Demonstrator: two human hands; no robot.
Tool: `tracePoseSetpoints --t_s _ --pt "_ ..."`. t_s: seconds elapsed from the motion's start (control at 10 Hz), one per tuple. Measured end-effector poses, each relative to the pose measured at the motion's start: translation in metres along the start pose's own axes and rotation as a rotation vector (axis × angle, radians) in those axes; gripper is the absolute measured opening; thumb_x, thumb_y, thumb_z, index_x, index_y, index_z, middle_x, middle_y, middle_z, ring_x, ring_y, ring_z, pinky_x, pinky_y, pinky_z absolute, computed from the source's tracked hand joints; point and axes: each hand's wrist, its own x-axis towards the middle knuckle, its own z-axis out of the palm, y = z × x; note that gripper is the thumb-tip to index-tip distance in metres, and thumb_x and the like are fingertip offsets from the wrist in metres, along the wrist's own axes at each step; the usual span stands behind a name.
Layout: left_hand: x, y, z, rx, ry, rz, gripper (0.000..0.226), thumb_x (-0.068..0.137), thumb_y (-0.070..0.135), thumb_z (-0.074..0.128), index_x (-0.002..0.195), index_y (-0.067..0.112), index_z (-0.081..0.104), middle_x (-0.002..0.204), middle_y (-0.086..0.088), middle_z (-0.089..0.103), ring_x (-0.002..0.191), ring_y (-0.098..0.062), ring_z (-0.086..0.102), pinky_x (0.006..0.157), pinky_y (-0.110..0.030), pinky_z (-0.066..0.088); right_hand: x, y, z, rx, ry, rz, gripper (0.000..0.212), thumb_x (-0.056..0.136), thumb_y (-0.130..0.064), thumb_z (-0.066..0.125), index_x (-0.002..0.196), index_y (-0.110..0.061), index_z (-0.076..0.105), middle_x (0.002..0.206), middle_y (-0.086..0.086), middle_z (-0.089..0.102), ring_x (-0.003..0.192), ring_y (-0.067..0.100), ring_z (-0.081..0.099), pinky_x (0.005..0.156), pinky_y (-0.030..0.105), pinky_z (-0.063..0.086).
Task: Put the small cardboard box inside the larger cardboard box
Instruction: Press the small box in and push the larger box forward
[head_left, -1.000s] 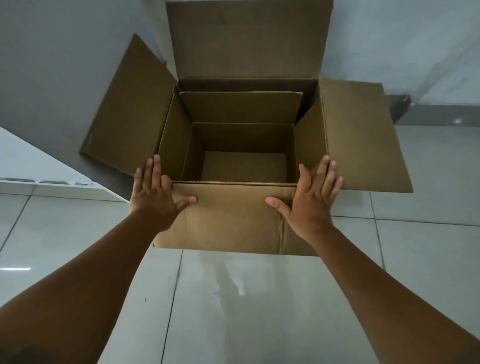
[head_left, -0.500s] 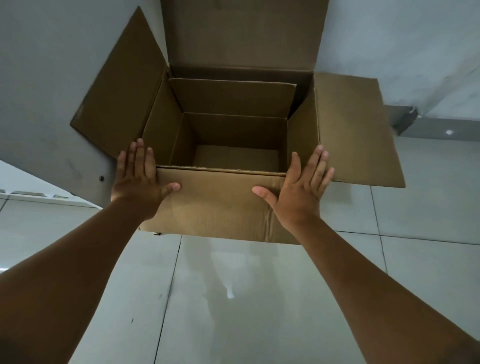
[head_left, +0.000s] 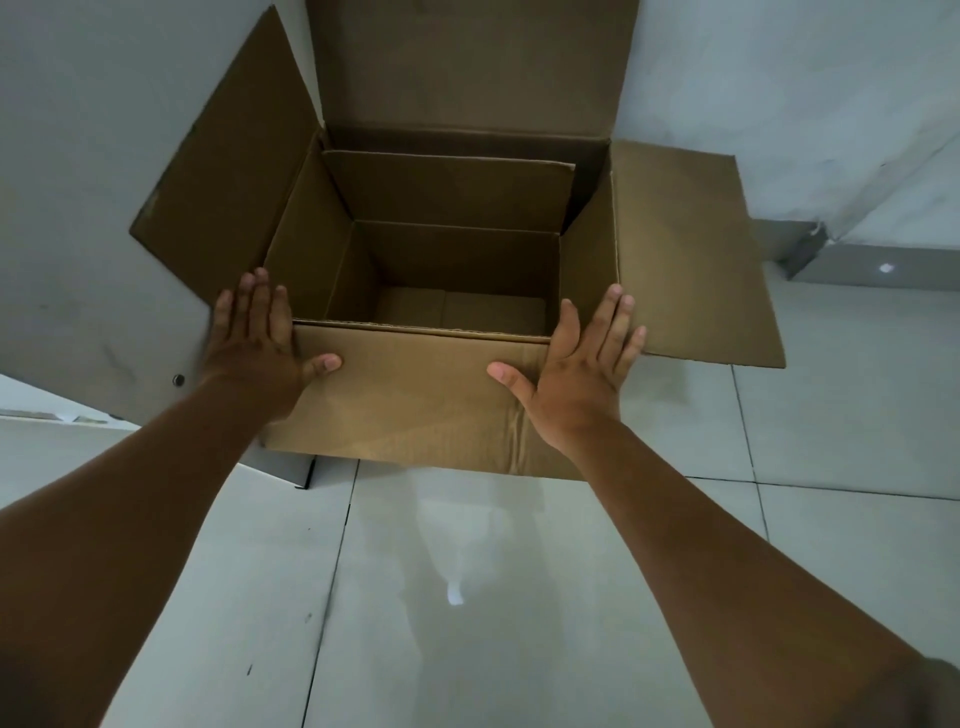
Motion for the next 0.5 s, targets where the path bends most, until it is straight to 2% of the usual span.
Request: tracePoseSetpoints --t_s 0.1,0.3,0.4,0.5 --pt "0.0 0.002 -0.001 0.034 0.001 -0.013 0.092 0.09 0.061 0.027 0.15 0.0 -0.006 0.16 -0.018 -0.013 0.149 -0.026 -0.014 0.119 -0.037 -0.012 0.003 0.001 -0.005 -0.019 -0.056 0.0 0.099 0.077 -0.076 0.03 0.149 -0.013 0.005 0.155 0.025 -0.018 0.143 0.039 -0.02 0.115 0.05 -0.011" --pt "-0.011 0.005 -0.012 0.021 -0.03 -0.017 0.09 0.091 0.062 0.022 0.15 0.001 -0.008 0.161 -0.016 -0.011 0.15 -0.025 -0.01 0.12 -0.036 -0.008 0.003 0.008 -0.017 -0.025 -0.189 -0.034 0.091 0.083 -0.07 0.033 0.149 -0.015 0.005 0.155 0.021 -0.022 0.142 0.036 -0.025 0.115 0.048 -0.013" --pt "-0.022 0.007 -0.017 -0.089 -0.052 -0.05 0.087 0.092 0.059 0.025 0.151 0.002 -0.004 0.162 -0.017 -0.007 0.15 -0.027 -0.007 0.12 -0.042 -0.004 0.0 0.013 -0.028 -0.002 -0.221 -0.053 0.084 0.089 -0.062 0.035 0.15 -0.011 0.006 0.157 0.019 -0.016 0.144 0.033 -0.02 0.117 0.044 -0.01" --pt "-0.037 0.015 -0.03 -0.169 0.007 -0.021 0.077 0.095 0.051 0.03 0.151 0.001 0.01 0.161 -0.018 0.003 0.15 -0.03 0.0 0.12 -0.046 0.003 -0.007 0.018 -0.049 0.079 -0.231 -0.071 0.076 0.093 -0.052 0.036 0.149 -0.008 0.01 0.159 0.016 -0.006 0.146 0.03 -0.011 0.118 0.041 -0.003"
